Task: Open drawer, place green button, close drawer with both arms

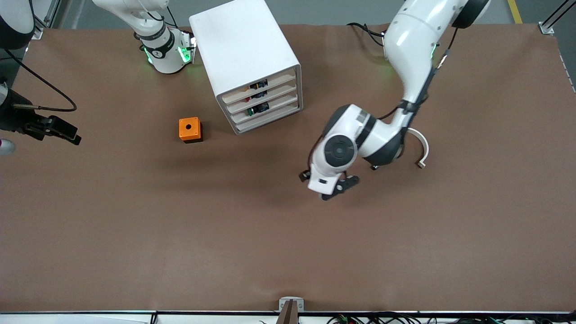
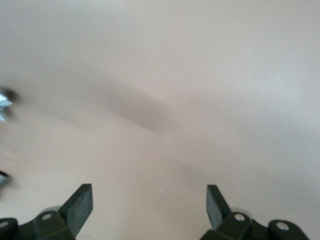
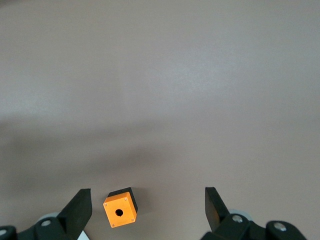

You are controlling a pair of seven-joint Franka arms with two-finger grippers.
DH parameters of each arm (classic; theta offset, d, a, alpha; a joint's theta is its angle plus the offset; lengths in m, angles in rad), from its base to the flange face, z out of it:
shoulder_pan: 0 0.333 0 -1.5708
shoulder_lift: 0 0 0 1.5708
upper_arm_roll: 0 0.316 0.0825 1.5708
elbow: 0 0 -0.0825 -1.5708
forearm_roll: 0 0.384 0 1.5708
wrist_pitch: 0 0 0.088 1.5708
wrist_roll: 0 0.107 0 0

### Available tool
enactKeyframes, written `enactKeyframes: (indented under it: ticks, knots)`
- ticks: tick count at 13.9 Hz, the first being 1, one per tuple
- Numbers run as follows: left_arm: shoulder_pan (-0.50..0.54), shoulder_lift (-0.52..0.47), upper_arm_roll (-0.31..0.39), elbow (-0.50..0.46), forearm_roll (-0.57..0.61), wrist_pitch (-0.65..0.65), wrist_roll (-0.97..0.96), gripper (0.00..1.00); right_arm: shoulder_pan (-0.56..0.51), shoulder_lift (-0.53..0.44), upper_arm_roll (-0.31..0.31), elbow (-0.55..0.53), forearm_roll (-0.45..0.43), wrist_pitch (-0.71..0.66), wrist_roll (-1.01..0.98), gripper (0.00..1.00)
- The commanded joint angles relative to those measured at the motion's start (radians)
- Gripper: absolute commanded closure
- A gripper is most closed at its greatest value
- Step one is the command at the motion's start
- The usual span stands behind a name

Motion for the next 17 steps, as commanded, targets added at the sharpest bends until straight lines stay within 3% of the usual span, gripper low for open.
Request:
enactKeyframes:
  ticks: [1,6,17]
  knots:
    - [0.079,-0.104,-0.006,-0.030,0.055,-0.063,0.019,0.00,-0.012,-0.019,0.014,0.000,-0.019,-0.005,-0.014,0.00]
    - [0.169,-0.235,-0.006,-0.030,0.140,-0.161,0.166,0.00,-0.015,-0.020,0.009,0.000,-0.010,-0.006,-0.003,0.00]
    - [0.338,-0.512,-0.014,-0.032,0.135,-0.447,0.618,0.00,-0.010,-0.048,0.012,-0.003,-0.016,-0.012,-0.015,0.00]
